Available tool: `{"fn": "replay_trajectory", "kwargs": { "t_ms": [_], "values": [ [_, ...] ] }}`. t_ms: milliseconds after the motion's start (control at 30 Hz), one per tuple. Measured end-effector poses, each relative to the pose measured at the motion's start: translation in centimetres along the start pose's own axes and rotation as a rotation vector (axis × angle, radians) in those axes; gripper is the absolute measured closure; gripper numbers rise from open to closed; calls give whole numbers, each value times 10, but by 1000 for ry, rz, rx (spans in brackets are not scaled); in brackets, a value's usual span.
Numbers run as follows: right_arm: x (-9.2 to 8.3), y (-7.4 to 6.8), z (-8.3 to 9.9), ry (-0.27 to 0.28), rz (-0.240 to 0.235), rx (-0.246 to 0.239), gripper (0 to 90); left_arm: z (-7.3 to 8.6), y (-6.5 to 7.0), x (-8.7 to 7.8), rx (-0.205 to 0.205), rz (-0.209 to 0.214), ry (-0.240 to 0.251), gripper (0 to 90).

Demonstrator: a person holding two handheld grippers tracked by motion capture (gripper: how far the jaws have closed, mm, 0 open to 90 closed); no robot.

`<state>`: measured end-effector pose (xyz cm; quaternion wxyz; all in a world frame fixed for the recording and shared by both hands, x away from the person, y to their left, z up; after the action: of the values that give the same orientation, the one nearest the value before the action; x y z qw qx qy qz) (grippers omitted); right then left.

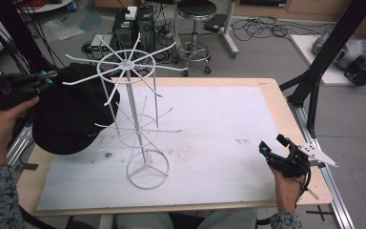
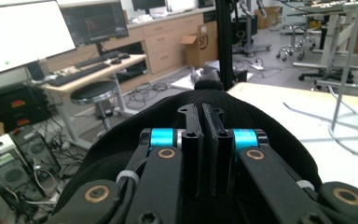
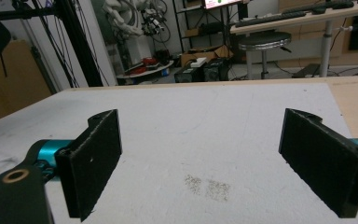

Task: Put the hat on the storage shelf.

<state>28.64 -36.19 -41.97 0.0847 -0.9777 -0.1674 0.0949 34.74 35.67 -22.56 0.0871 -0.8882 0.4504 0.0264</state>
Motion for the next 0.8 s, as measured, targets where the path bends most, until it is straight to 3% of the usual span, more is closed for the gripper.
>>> {"fn": "replay_trajectory", "kwargs": {
  "t_ms": [167,267,400,633,800],
  "values": [
    [-3,2,0,7,5,5,122,-19,-12,-8,9,-26,19,862],
    [-5,3,0,10,8,6,122,-29,-18,-10,-7,-18,52,862],
    [-4,3,1,12,5,12,122,-49,-26,-10,7,-23,54,862],
    [-4,5,1,8,3,15,122,-87,-32,-12,16,-18,129,862],
    [-6,7,1,12,1,23,122,-108,-33,-8,34,-31,132,862]
  ]
}}
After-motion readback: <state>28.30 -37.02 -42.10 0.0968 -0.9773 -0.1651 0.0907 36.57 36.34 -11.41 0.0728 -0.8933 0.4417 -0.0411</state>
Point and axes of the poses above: each handheld gripper's, and its own axes: x roughly forward along the jaws, z roughly out of its underside, y roughly to its right, the point moved 1 cm from there along x, roughly forward along the jaws, and after that the axes turned 8 degrees about z, right-handed, at the moved point
